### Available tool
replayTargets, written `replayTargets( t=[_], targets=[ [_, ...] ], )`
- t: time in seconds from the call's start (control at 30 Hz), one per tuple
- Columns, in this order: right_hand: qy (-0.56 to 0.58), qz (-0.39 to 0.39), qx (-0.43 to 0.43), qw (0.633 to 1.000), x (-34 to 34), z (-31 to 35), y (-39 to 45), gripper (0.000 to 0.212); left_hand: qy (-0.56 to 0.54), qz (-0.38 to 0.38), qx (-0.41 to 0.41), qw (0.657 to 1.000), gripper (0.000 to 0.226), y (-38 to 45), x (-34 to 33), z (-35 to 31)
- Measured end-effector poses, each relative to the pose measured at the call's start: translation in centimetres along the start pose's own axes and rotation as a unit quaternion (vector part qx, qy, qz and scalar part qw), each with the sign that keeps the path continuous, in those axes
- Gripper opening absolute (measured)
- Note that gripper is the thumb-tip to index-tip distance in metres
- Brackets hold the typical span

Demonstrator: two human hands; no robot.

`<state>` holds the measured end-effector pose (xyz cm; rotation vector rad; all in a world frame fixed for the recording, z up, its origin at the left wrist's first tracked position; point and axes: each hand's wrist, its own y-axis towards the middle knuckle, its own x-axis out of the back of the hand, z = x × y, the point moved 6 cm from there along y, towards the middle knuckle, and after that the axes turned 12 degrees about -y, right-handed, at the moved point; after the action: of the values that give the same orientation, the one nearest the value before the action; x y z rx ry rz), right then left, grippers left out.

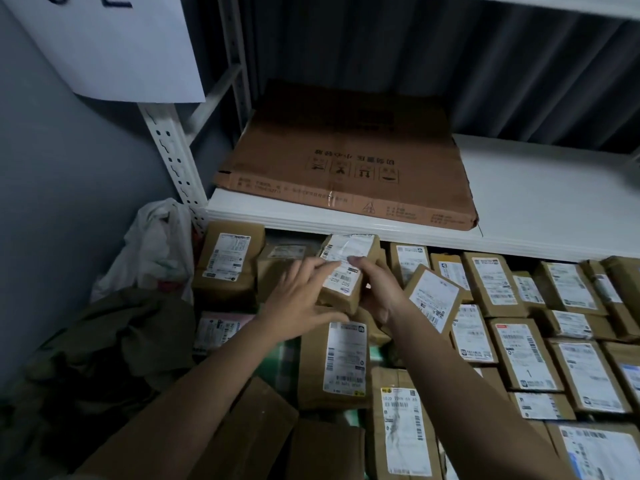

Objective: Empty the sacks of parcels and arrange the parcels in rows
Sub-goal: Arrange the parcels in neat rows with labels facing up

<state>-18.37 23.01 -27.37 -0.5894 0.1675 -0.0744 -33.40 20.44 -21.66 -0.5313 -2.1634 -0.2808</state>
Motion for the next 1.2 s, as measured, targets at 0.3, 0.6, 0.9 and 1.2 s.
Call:
replayTargets(
  t=[0.3, 0.6, 0.9, 1.2],
  targets=[
    [0.001, -0.037, -0.027, 0.999, 2.3, -0.2, 3.0, 0.034, -0.378, -0.177, 0.444, 0.793, 0.11, 0.7, -1.0, 14.1],
    [0.011, 0.03, -0.069, 0.997, -0.8, -0.8, 6.5, 0.039, -0.572, -0.105, 0.556, 0.593, 0.061, 1.7, -3.4, 14.3],
    [-0.001, 0.028, -0.081, 0.996, 0.9, -1.2, 8.2, 0.04, -0.534, -0.203, 0.455, 0.682, 0.044, 2.8, -2.7, 14.6],
    [-0.034, -0.026, -0.101, 0.994, 0.7, -2.2, 9.6, 0.038, -0.341, -0.187, 0.373, 0.842, 0.028, 3.6, -1.5, 15.2]
  ],
)
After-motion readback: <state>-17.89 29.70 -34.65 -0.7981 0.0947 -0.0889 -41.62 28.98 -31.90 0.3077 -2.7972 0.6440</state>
